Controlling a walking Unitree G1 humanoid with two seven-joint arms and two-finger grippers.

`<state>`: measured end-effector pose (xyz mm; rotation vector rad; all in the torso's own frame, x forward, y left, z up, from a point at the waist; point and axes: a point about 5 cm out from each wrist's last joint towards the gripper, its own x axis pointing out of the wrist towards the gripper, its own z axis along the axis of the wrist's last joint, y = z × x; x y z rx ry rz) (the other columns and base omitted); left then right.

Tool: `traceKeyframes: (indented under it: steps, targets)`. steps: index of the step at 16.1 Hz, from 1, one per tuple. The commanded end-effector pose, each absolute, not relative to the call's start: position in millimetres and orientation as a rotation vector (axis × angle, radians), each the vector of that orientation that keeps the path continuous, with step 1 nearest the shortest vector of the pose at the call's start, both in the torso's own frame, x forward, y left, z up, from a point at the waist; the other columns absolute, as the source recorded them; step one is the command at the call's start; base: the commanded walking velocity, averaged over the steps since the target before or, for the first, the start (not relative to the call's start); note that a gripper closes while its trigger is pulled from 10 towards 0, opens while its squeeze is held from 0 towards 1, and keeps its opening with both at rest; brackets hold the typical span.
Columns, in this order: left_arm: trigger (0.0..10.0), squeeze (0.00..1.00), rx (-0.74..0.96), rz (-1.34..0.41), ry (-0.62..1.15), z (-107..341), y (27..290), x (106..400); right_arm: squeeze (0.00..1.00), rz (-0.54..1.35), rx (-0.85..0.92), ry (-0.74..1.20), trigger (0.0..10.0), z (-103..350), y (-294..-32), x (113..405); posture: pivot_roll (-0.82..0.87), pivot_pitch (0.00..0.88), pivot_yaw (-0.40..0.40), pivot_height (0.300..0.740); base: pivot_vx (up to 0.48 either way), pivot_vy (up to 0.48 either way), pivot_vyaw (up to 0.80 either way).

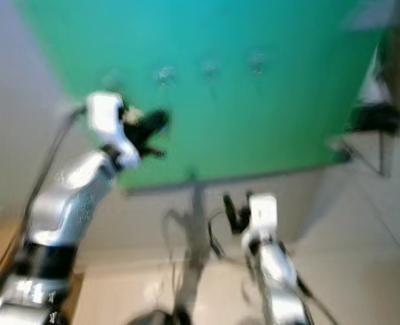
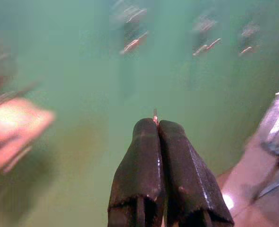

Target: Hang keys on a hook

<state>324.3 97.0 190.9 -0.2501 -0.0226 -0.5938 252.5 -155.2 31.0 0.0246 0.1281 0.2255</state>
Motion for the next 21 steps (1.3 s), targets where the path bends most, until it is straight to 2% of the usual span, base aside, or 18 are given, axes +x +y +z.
traceKeyframes:
  steps: [1,6,10,17,21]
  targets:
    - [0.0,1.0,-0.304,-0.573,-0.001,189,109,329,0.0,0.243,0.035,0.092,10.0,39,-149,258,-0.17,0.0,0.17,0.74,0.0,0.0,0.0]
    - [0.0,1.0,-0.464,-0.57,-0.016,199,114,343,0.0,0.248,0.033,0.086,10.0,42,-145,260,-0.17,0.0,0.169,0.74,0.0,0.0,0.0]
    - [0.0,1.0,-0.197,-0.579,-0.03,192,105,342,0.0,0.246,0.036,0.08,10.0,45,-142,260,-0.18,0.0,0.176,0.74,0.0,-0.12,0.0]
    - [0.0,1.0,-0.193,-0.535,-0.09,196,112,339,0.0,0.272,0.045,0.084,10.0,41,-145,257,-0.17,0.0,0.167,0.74,0.0,-0.48,0.0]
    - [0.0,1.0,-0.123,-0.482,-0.105,196,124,340,0.0,0.324,0.022,0.079,10.0,46,-146,252,-0.17,0.0,0.161,0.74,0.0,-0.442,0.0]
